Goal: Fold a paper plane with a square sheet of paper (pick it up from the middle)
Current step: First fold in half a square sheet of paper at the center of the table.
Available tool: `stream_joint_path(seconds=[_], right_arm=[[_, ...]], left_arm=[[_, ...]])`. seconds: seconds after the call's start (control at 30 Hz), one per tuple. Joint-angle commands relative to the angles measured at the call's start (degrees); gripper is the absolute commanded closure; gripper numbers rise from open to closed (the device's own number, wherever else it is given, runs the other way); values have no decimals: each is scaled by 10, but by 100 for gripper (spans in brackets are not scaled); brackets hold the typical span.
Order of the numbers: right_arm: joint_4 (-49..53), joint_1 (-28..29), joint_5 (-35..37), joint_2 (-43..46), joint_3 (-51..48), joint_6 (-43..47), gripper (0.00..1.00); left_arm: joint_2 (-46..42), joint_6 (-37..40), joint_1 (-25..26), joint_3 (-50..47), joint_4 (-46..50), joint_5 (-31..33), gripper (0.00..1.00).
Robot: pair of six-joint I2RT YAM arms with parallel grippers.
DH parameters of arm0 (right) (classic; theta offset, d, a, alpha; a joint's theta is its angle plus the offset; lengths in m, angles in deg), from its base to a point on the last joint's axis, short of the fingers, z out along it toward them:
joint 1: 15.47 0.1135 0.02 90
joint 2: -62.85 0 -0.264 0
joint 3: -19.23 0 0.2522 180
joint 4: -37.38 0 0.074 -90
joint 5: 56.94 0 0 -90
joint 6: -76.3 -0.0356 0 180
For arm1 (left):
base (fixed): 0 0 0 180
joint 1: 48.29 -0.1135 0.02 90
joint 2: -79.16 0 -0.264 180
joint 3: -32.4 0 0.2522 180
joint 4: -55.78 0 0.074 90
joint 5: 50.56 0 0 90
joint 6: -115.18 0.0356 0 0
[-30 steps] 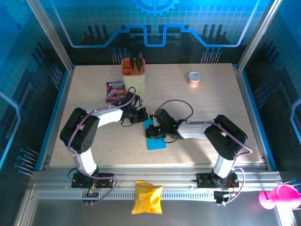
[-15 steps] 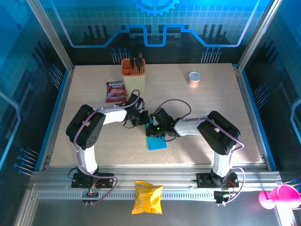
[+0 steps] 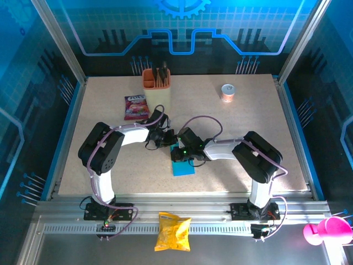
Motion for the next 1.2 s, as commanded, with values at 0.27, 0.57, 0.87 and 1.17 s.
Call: stream_joint_path(seconds=[0.27,0.57,0.87,1.17], right_arm=[[51,57,2,44,-17,46,100],[37,77,0,49,-64,30,100],[50,99,10,91,-91,22,100],[174,97,87,224,-83,37,100]], left_arm=[[36,11,3,9,14,22,100],[37,13,3,15,16,22,100],[40,15,2,18,16,22,100],[-10,33,-6,46,28,13,100]])
